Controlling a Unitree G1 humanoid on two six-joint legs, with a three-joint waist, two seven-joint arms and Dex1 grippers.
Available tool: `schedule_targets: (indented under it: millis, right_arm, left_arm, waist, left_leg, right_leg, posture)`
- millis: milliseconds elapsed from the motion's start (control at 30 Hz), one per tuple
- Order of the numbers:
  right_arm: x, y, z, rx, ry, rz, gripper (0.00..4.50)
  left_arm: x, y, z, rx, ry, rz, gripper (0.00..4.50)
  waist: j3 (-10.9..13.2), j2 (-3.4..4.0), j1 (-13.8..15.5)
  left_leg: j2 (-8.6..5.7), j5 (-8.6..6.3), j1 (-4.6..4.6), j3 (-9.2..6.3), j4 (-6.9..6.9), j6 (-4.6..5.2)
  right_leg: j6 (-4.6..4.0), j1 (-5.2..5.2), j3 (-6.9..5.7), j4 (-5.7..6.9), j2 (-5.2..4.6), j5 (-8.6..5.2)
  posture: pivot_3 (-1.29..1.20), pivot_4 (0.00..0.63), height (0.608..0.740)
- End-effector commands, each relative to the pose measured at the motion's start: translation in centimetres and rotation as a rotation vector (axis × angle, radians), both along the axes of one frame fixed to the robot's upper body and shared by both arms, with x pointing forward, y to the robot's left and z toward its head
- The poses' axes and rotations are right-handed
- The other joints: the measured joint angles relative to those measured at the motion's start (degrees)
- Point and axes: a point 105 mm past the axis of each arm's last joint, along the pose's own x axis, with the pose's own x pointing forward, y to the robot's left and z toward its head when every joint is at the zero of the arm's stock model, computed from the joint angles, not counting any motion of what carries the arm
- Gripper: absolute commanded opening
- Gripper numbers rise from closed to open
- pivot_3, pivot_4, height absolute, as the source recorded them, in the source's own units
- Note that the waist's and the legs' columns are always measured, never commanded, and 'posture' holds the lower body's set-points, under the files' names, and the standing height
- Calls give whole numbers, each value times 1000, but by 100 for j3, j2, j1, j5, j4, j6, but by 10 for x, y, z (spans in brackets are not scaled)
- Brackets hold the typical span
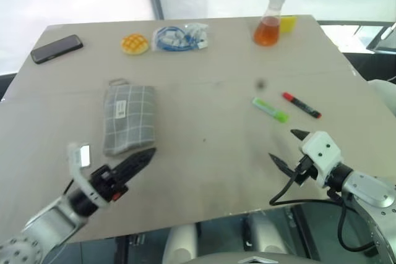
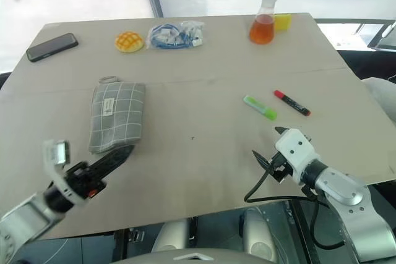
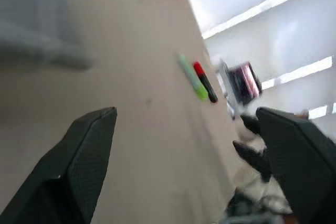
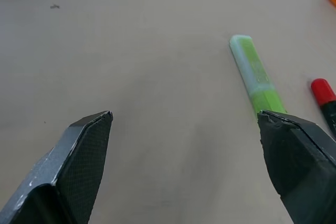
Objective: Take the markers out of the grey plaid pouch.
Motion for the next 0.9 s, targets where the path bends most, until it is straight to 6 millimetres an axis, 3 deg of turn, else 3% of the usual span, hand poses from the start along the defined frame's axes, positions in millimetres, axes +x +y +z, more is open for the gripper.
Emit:
schedule_targets:
  millis: [33,167,300,500,700,800,900]
  right_arm:
    - [-1,5,10,-8,-57,36,4500]
    - [2,5,11,-11,-63,42,4500]
    - [2,6,13,-15,-75,61,4500]
    - [-33,40,37,37,-169,388,4500]
    - [-36,51,50,87,-194,490,4500]
    - [-33,52,50,81,-197,492,4500]
    - [-33,54,53,106,-200,503,4500]
  left_arm:
    - [5,23,-1,-162,49,193,4389]
    - [18,27,-21,-262,129,310,4389]
    - [34,19,-35,-332,206,345,4389]
    - [51,21,-44,-391,243,393,4389]
    - [60,31,-50,-407,243,445,4389]
    - [61,30,-52,-382,245,466,3582]
    - [64,39,-41,-297,184,513,2231]
  waist:
    - [-2,0,41]
    - [-8,-6,123]
    - [-25,-14,144]
    - [-64,50,147]
    - [-78,70,145]
    - [-87,76,136]
    - [-91,84,125]
  left_leg:
    - [-1,-4,1,-4,3,-8]
    - [-9,-12,2,3,24,-21]
    - [-10,-12,6,4,35,-21]
    - [-11,-1,15,-5,35,-3]
    - [-12,-10,32,-30,34,-18]
    - [-15,-11,33,-35,35,-22]
    - [-15,-11,35,-32,35,-22]
  right_leg:
    - [0,3,-3,-1,-2,0]
    - [-2,12,-4,-3,-14,2]
    - [-13,24,-5,-4,-14,8]
    - [-15,34,-9,-2,-7,10]
    - [-14,54,-20,-2,0,10]
    - [-15,55,-21,-3,-1,10]
    - [-15,54,-20,-4,-4,10]
  posture:
    - [0,150,740]
    - [0,150,740]
    - [0,150,740]
    - [0,150,740]
    - [0,150,740]
    - [0,150,740]
    - [0,150,740]
